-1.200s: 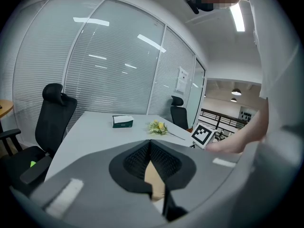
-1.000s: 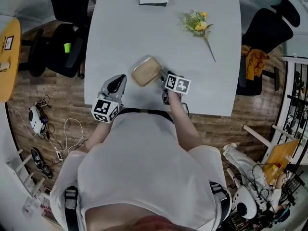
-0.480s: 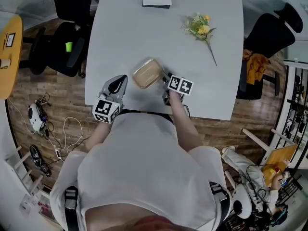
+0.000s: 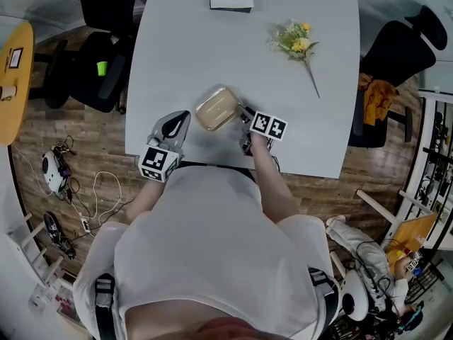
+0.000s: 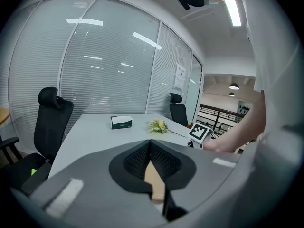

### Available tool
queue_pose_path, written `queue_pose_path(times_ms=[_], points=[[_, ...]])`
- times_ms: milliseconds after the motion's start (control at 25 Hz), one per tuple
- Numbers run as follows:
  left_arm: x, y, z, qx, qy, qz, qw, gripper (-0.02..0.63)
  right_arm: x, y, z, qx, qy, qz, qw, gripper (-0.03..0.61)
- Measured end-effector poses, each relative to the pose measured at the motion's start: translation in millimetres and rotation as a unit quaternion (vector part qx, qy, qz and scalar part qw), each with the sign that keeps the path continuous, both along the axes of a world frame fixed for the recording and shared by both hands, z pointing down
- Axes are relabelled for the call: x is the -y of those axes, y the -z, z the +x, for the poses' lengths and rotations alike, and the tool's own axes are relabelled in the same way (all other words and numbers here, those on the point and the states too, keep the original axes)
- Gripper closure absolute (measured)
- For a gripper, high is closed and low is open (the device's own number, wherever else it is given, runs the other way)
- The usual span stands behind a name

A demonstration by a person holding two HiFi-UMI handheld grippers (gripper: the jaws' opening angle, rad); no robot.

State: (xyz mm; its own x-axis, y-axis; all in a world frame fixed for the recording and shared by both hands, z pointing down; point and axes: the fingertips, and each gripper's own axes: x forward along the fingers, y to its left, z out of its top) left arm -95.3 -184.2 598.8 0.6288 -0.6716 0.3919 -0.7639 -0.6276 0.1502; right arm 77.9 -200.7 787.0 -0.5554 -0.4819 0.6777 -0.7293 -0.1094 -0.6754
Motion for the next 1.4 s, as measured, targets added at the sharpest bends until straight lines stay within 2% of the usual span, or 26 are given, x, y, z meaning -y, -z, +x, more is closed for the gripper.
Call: queue_pose_path(times_ms=[160,480,560,600,1400], points=[[1.4,-1.7,1.2,-0.007,0.006,-0.006,0.9999,0.604,-0.4,2.2,-3.2,0.027,0.004,0.001,1.000,0.443],[0.7,-0.8,0.6,-0.007,0.006,-0.006,0.9999,0.604,2.0,4.8,-2.0,0.033,-0.003,0.006,0.999,0.464],[-0.2,0.2,0.7,-0.007,0.006,-0.005,0.9999,0.604,2.7,6.8,-0.4,0.034,-0.011,0.009,0.999,0.493],[-0.6,0.5,0.6,-0.007,0.006,-0.005,0.9999,0.604,2.9,7.0,0.4,0.032,-0.014,0.009,0.999,0.528],[-10.4,6.6,-2.4,-0.009,0.005,0.005,0.9999,0.604,6.9,33.7,-0.5,0.011,-0.012,0.051,0.999,0.529]])
